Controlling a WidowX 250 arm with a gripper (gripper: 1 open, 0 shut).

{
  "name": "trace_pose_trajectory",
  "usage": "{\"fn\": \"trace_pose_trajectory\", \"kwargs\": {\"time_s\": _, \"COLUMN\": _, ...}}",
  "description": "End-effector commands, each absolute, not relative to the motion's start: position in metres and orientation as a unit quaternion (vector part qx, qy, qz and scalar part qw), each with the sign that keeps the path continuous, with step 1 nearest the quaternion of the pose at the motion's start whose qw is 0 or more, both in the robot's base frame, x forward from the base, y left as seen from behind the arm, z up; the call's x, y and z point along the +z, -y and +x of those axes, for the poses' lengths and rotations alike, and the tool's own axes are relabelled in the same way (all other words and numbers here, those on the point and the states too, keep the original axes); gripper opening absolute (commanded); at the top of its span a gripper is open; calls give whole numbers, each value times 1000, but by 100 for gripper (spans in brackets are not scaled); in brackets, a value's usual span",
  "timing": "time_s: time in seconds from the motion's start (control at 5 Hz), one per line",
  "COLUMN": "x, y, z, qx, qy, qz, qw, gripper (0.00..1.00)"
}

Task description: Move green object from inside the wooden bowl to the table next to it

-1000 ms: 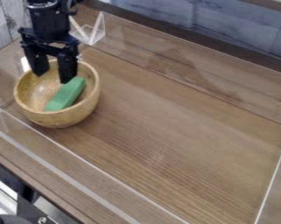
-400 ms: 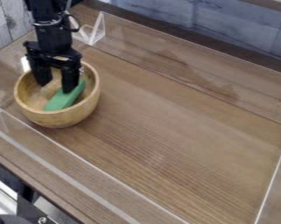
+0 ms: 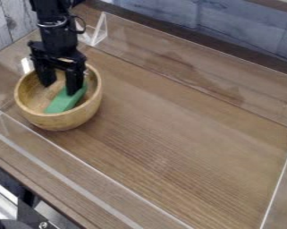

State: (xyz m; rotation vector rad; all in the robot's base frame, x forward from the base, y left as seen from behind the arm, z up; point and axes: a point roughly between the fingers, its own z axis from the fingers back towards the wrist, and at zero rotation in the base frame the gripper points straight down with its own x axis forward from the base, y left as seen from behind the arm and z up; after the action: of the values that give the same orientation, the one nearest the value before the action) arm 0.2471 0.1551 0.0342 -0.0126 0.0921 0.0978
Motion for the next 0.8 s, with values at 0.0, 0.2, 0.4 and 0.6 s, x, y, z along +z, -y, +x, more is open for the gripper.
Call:
{"fn": "trace_pose_trajectory", "kwargs": {"time_s": 0.0, "x": 45, "y": -151, "z": 266, "qx": 39, "qy": -25, "qz": 8, "qw": 999, "gripper": 100}}
{"fn": "trace_pose_trajectory", "kwargs": {"time_s": 0.2, "x": 50, "y": -152, "z": 275, "qx": 31, "qy": -29, "qz": -3, "qw": 999, "gripper": 100}}
{"fn": "trace_pose_trajectory", "kwargs": {"time_s": 0.4, "x": 54, "y": -173, "z": 274, "qx": 47, "qy": -29, "qz": -20, "qw": 998, "gripper": 100}}
{"fn": "trace_pose_trajectory", "kwargs": {"time_s": 0.6, "x": 56, "y": -195, "z": 271, "qx": 63, "qy": -28, "qz": -26, "qw": 997, "gripper": 100}}
